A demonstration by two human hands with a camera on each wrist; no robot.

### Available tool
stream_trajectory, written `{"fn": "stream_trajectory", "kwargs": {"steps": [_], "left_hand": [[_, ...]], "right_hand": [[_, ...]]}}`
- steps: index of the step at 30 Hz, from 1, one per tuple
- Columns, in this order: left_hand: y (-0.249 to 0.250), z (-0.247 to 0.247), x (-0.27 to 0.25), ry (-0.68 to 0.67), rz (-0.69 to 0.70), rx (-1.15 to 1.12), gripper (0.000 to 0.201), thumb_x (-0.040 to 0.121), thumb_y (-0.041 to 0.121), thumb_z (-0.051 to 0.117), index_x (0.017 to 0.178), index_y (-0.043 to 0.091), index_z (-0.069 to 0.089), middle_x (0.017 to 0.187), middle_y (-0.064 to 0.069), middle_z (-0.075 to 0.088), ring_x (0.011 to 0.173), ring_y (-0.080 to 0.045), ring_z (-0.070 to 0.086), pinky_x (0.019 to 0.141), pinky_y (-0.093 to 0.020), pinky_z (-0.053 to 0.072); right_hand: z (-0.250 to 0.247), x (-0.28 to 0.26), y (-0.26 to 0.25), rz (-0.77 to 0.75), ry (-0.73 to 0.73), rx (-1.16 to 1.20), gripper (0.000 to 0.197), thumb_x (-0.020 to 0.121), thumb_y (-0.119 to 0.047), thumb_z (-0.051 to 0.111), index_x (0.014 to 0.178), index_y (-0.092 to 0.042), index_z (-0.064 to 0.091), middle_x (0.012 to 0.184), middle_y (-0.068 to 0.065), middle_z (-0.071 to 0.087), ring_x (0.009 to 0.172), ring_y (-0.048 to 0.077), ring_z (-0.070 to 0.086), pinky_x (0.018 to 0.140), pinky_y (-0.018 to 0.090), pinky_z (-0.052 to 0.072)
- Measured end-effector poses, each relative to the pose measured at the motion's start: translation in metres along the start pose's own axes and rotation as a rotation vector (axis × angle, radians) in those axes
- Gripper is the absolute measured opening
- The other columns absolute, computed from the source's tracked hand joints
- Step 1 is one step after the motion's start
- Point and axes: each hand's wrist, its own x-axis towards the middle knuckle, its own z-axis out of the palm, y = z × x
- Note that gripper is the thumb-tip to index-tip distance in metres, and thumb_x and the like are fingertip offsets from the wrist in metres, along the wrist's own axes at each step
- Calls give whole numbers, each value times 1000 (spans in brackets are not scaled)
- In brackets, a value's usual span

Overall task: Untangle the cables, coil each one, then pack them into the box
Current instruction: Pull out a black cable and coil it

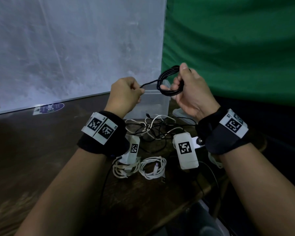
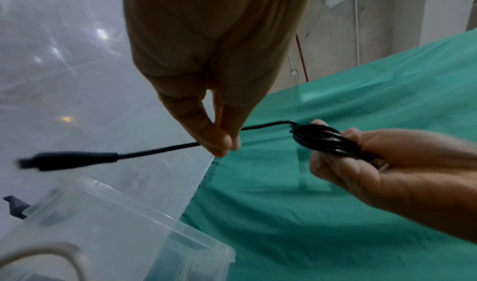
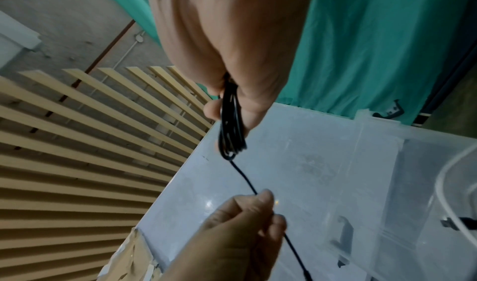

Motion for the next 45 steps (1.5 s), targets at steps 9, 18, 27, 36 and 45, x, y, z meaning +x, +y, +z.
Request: {"fn": "stream_trajectory", "kwargs": {"steps": [9, 18, 27, 36, 45], "left_hand": [[5, 0, 0, 11, -57, -106, 24, 92, 15, 56, 70, 13, 47, 63, -9, 59, 53, -15, 66, 59, -38, 58], [18, 2, -5, 28, -125, -530, 20, 98, 4, 39, 79, 12, 38, 66, -17, 61, 51, -13, 66, 53, -21, 54], [15, 1, -2, -59, -302, -762, 19, 96, -4, 41, 81, -4, 52, 54, -6, 64, 45, -7, 62, 48, -14, 52], [18, 1, -18, -647, -359, -367, 9, 91, 14, 57, 87, 9, 63, 67, 0, 72, 60, -5, 68, 56, -15, 53], [23, 3, -10, -351, -387, -445, 38, 100, 39, 38, 84, 15, 62, 69, -1, 67, 57, -9, 59, 60, -22, 48]], "right_hand": [[0, -2, 8, 46, -20, -6, 25, 102, -25, 38, 82, -11, 43, 63, 1, 36, 43, 6, 36, 62, 30, 57], [-4, -2, 18, 173, -10, -41, 25, 102, -26, 39, 82, -11, 45, 78, 3, 41, 53, 8, 38, 55, 26, 56], [0, 0, 14, 179, -67, 10, 26, 102, -24, 40, 80, -11, 47, 56, -3, 54, 47, 7, 53, 58, 27, 56], [1, 9, 13, 87, 43, -167, 25, 102, -31, 37, 84, -17, 48, 63, 2, 58, 59, 15, 56, 69, 34, 46], [-3, 2, 21, 224, -114, -172, 21, 101, -25, 42, 85, -12, 49, 52, 0, 41, 60, 17, 42, 46, 21, 47]]}}
